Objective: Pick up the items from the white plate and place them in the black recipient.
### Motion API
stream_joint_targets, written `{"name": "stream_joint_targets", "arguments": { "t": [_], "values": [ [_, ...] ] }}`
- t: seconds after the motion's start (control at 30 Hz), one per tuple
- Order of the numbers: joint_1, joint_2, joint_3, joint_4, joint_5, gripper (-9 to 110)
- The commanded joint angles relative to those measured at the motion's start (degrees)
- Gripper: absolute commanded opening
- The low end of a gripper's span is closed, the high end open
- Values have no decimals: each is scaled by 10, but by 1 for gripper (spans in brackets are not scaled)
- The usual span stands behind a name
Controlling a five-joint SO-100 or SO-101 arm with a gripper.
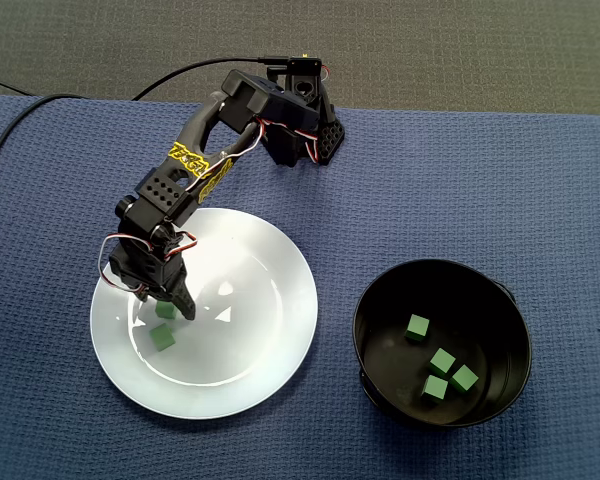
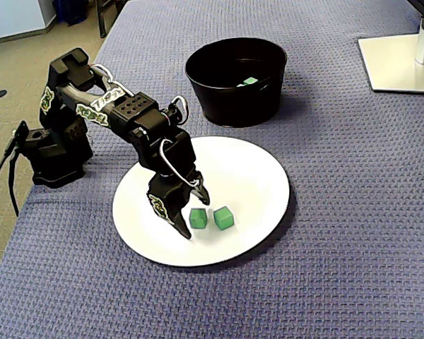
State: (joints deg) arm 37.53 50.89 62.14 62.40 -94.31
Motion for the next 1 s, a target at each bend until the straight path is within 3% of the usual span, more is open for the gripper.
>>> {"name": "stream_joint_targets", "arguments": {
  "t": [0.0, 0.07, 0.37, 0.63, 0.77, 0.97],
  "values": [
    [0, 4, 0, -13, -12, 29],
    [0, 1, 0, -16, -18, 27],
    [0, 2, 3, -12, -13, 1],
    [2, 14, -2, 23, 0, 0],
    [3, 77, -61, 125, 66, 0],
    [-51, 204, -192, 246, 258, 0]
  ]
}}
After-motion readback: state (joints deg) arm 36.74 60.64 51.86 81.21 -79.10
